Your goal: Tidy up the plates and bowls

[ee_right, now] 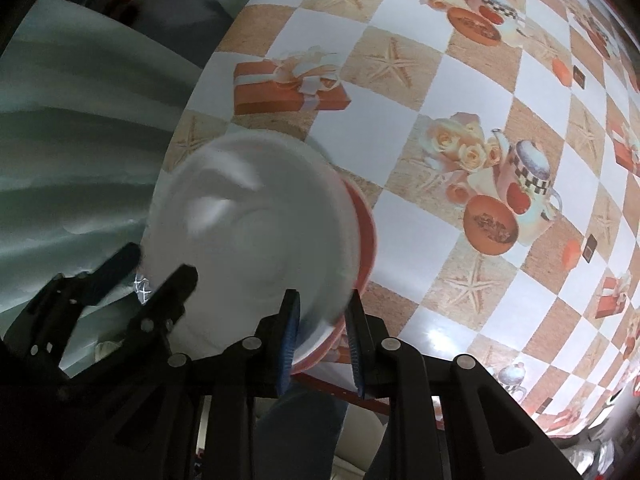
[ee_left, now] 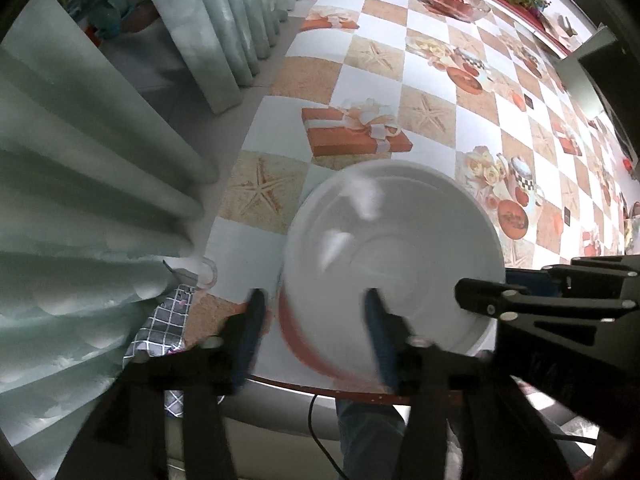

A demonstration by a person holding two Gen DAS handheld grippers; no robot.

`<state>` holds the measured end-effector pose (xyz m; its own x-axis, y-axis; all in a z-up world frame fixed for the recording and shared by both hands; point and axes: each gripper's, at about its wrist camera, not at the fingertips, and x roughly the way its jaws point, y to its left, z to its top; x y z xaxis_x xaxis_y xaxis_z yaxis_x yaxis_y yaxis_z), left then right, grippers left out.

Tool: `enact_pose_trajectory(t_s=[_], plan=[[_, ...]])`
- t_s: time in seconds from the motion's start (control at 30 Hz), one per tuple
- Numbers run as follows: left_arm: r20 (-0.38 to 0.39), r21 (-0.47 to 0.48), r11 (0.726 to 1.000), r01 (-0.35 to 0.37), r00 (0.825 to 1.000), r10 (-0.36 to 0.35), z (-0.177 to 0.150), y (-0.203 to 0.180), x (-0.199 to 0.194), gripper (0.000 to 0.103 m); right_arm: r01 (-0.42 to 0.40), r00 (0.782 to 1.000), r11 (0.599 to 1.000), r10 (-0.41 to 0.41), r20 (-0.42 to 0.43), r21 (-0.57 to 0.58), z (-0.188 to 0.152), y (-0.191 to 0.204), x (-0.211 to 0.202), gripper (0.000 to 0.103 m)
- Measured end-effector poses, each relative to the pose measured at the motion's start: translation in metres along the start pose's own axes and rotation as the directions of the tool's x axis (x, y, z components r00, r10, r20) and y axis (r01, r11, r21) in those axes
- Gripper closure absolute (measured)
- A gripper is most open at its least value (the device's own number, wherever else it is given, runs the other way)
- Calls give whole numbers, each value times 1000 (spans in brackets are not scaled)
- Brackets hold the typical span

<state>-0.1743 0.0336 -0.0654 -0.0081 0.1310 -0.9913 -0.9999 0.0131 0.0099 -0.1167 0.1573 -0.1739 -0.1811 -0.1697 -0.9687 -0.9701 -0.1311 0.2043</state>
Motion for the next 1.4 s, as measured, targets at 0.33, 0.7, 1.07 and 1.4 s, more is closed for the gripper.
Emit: enact_pose_trajectory(t_s=[0.33, 0.7, 1.07, 1.4], plan=[[43, -45, 999, -9, 999, 11, 1, 15, -13, 23, 7, 999, 999, -9, 46, 43, -8, -20, -16, 18], [30, 59, 998, -16, 999, 14, -11, -4, -26, 23, 53, 996, 998, -55, 72, 32, -19, -28, -40, 0], [108, 133, 991, -35, 994, 21, -12, -16, -61, 16, 19, 989, 1000, -19, 144, 3, -28, -24, -77, 0], [69, 208, 978, -20, 998, 6, -15, -28, -79, 10, 38, 984, 999, -34, 178, -19, -38, -15, -98, 0]])
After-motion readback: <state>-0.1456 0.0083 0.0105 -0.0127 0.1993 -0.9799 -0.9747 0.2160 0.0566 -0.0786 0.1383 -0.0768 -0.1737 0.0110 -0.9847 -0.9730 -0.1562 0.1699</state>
